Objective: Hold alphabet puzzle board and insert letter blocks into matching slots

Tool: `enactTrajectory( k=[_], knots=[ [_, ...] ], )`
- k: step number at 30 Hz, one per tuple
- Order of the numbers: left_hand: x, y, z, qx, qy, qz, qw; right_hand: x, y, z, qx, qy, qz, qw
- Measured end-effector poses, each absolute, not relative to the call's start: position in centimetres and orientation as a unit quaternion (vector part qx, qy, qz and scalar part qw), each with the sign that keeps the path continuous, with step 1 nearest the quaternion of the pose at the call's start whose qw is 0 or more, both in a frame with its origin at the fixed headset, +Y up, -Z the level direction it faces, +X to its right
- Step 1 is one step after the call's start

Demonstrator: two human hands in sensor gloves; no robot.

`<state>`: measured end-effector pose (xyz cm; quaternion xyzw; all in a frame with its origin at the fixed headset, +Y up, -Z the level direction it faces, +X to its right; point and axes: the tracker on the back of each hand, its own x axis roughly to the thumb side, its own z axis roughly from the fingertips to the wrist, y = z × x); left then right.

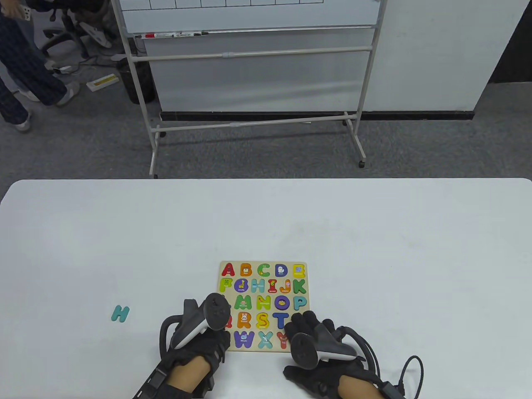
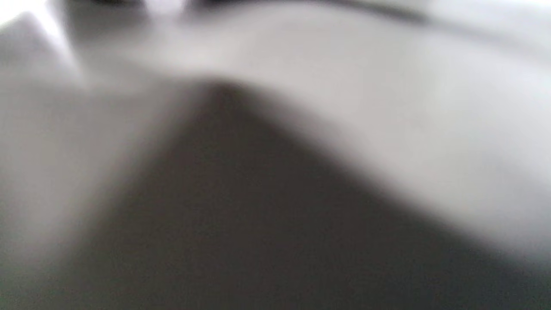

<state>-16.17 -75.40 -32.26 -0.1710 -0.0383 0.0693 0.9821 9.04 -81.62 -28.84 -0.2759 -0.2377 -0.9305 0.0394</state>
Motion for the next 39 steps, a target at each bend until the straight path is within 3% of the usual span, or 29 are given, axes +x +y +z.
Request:
enactTrajectory(
  k=[21, 33, 39],
  knots=[
    [-14.2, -75.8, -32.8, -0.145, -0.044, -0.034, 0.988, 9.0, -81.5, -28.8, -0.272, -0.234, -0.933, 0.038],
    [-14.5, -75.4, -32.8, -0.123, -0.047, -0.017, 0.991, 9.0, -81.4, -28.8, -0.271, -0.234, -0.933, 0.035],
    [-14.8, -75.3, -33.4, -0.17, -0.05, -0.01, 0.984, 8.9, -81.4, -28.9, -0.27, -0.235, -0.933, 0.03]
  ],
)
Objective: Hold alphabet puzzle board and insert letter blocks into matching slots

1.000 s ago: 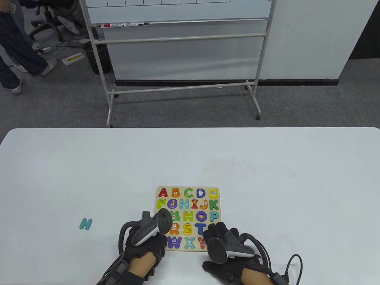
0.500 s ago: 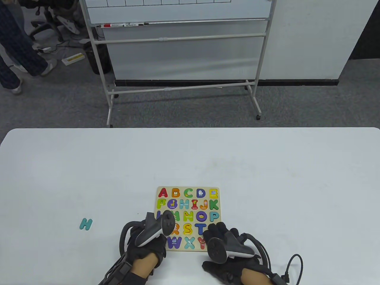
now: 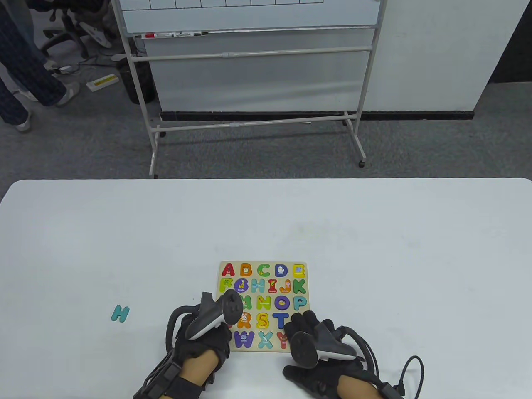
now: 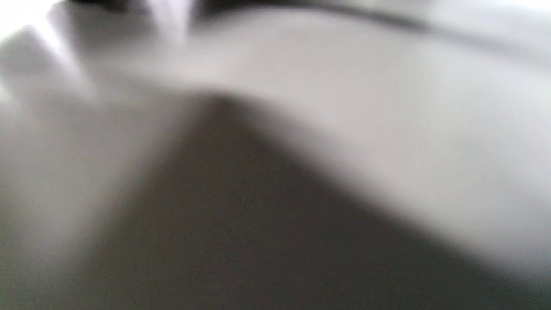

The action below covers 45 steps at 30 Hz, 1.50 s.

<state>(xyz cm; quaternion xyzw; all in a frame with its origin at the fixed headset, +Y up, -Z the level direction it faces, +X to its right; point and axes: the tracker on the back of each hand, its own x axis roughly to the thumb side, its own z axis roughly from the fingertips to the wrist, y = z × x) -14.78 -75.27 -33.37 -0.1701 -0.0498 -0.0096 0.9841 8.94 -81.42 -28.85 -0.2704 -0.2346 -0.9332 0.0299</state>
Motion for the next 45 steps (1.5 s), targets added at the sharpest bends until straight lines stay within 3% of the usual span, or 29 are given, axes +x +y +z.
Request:
enactTrajectory(
  k=[11, 14, 23, 26, 34, 41, 45],
  knots=[
    [-15.6, -74.6, -33.0, -0.2, -0.05, 0.029, 0.978, 9.0, -81.4, -28.9, -0.271, -0.234, -0.933, 0.025],
    [-16.4, -73.6, -32.8, -0.181, -0.054, 0.03, 0.982, 9.0, -81.4, -28.9, -0.271, -0.235, -0.933, 0.024],
    [-24.0, -68.5, -31.9, -0.061, -0.036, -0.021, 0.997, 9.0, -81.4, -28.9, -0.272, -0.236, -0.933, 0.022],
    [-27.2, -68.1, -32.1, -0.059, -0.019, -0.039, 0.997, 9.0, -81.4, -29.0, -0.272, -0.236, -0.933, 0.022],
    [-34.5, -70.5, -33.0, -0.152, -0.038, -0.137, 0.978, 9.0, -81.3, -28.9, -0.27, -0.235, -0.933, 0.023],
    [-36.7, -74.6, -34.1, -0.19, -0.041, -0.196, 0.961, 9.0, -81.3, -28.9, -0.27, -0.235, -0.933, 0.021],
    [-37.1, -75.8, -34.4, -0.2, -0.041, -0.158, 0.966, 9.0, -81.3, -28.9, -0.27, -0.235, -0.934, 0.021]
  ],
)
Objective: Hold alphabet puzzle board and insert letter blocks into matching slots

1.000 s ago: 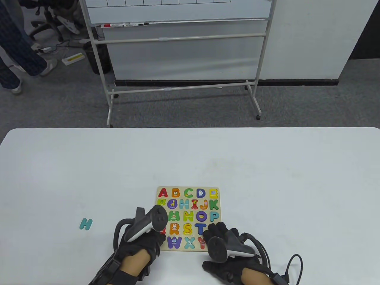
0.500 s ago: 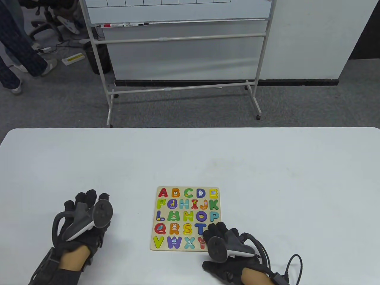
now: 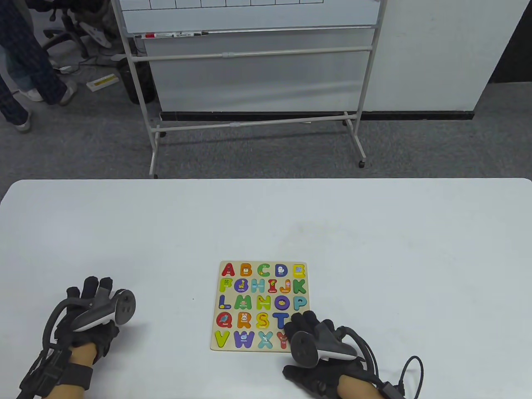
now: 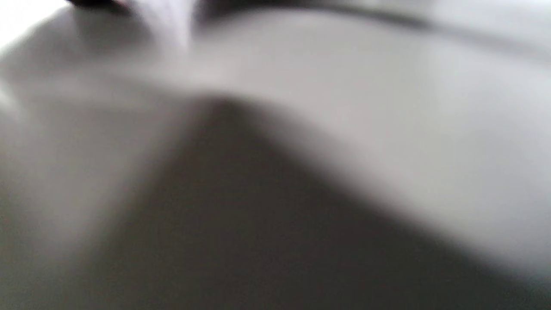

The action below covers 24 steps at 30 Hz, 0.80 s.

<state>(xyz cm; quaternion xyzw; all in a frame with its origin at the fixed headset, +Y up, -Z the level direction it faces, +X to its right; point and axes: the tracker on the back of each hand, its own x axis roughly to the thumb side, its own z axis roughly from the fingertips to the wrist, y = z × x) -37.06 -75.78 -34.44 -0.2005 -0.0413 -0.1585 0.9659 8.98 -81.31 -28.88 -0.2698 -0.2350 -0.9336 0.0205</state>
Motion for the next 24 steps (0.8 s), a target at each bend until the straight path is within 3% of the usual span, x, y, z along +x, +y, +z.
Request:
enactTrajectory(
  k=[11, 24],
  knots=[
    [-36.4, -76.9, -36.2, -0.239, -0.034, -0.183, 0.953, 9.0, -81.3, -28.9, -0.27, -0.234, -0.934, 0.023],
    [-36.7, -76.6, -36.6, -0.19, -0.016, -0.137, 0.972, 9.0, -81.2, -28.8, -0.27, -0.232, -0.934, 0.024]
  ],
)
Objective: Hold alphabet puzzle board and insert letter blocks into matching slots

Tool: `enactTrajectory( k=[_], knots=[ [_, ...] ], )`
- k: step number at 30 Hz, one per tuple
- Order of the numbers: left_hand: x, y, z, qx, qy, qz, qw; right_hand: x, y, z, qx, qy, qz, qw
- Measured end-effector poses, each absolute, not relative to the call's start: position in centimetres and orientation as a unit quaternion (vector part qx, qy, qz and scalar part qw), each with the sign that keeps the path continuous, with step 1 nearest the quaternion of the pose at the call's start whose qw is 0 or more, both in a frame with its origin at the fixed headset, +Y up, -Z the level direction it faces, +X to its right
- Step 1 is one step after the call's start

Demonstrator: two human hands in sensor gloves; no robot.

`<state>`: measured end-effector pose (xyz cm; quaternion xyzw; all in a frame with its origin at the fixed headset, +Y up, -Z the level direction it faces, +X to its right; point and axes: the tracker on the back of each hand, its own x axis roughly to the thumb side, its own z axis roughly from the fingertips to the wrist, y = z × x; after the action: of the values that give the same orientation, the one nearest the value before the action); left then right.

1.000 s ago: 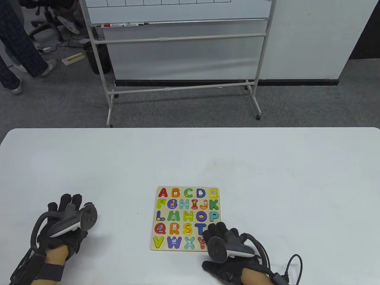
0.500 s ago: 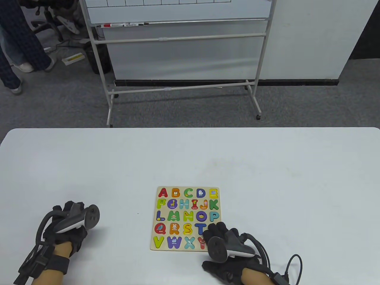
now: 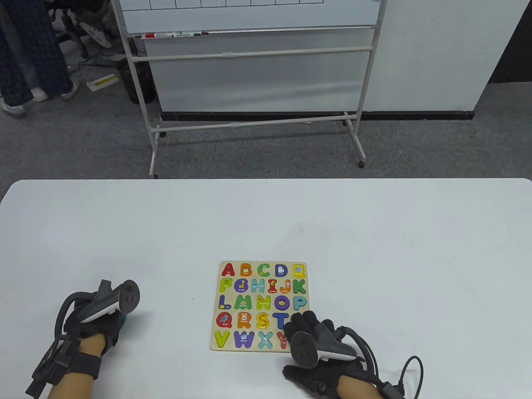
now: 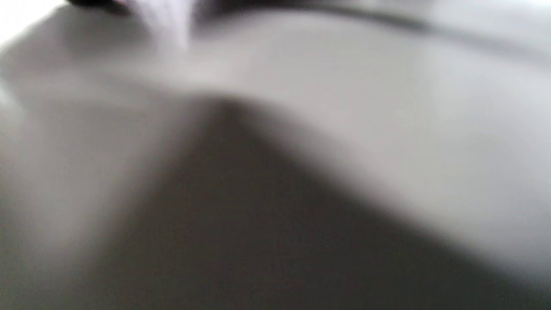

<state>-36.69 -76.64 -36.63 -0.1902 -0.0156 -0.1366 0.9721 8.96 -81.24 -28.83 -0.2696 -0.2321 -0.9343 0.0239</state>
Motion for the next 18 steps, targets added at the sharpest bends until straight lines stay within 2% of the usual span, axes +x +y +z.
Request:
enactTrajectory(
  k=[3, 7, 18],
  knots=[
    [-36.9, -76.6, -36.7, -0.186, 0.0, -0.128, 0.974, 9.0, -81.2, -28.8, -0.27, -0.232, -0.934, 0.024],
    [-38.1, -76.6, -36.4, -0.174, 0.033, -0.065, 0.982, 9.0, -81.2, -28.9, -0.271, -0.232, -0.934, 0.022],
    [-37.2, -76.1, -36.1, -0.153, 0.031, -0.063, 0.986, 9.0, -81.2, -28.9, -0.272, -0.233, -0.933, 0.02]
  ],
)
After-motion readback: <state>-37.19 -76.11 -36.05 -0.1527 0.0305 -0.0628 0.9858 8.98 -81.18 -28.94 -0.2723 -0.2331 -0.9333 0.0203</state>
